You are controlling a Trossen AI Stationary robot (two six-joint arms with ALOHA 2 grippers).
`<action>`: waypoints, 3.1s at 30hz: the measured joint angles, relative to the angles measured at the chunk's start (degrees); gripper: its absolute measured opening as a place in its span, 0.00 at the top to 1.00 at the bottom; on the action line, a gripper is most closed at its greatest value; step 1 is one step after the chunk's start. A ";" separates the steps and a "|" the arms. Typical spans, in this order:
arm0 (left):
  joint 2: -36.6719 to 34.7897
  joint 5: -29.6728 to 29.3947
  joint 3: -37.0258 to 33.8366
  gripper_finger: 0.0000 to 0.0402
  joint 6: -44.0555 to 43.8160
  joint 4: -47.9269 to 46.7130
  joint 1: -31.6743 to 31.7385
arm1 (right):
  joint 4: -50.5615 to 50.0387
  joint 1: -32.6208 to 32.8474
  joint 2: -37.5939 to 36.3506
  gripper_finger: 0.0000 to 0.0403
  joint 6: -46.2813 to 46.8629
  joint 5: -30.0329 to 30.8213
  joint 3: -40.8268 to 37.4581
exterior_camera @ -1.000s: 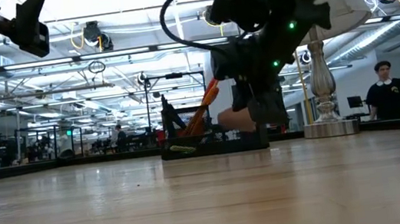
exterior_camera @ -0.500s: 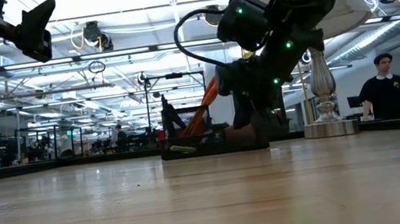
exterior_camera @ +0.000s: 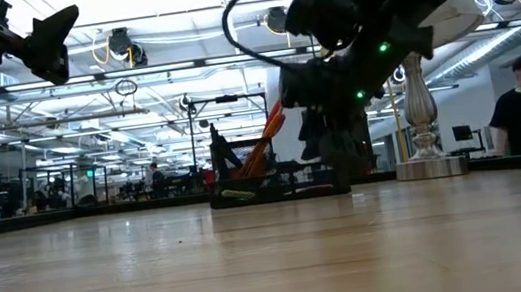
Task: Pick and place office supplies into organizer
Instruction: Return to Home Position
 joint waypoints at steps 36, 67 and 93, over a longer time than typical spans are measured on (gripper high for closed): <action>-3.44 -4.95 0.00 0.20 -1.75 -20.64 9.49 | 31.31 23.83 -47.79 0.58 39.40 -33.86 -38.21; -30.62 -0.40 9.03 0.20 4.68 -56.87 23.32 | -9.28 21.98 -104.26 0.58 30.24 -37.70 -46.32; -33.36 -10.54 8.87 0.20 -5.60 -65.51 23.30 | 3.79 21.98 -102.46 0.57 35.94 -33.04 -50.73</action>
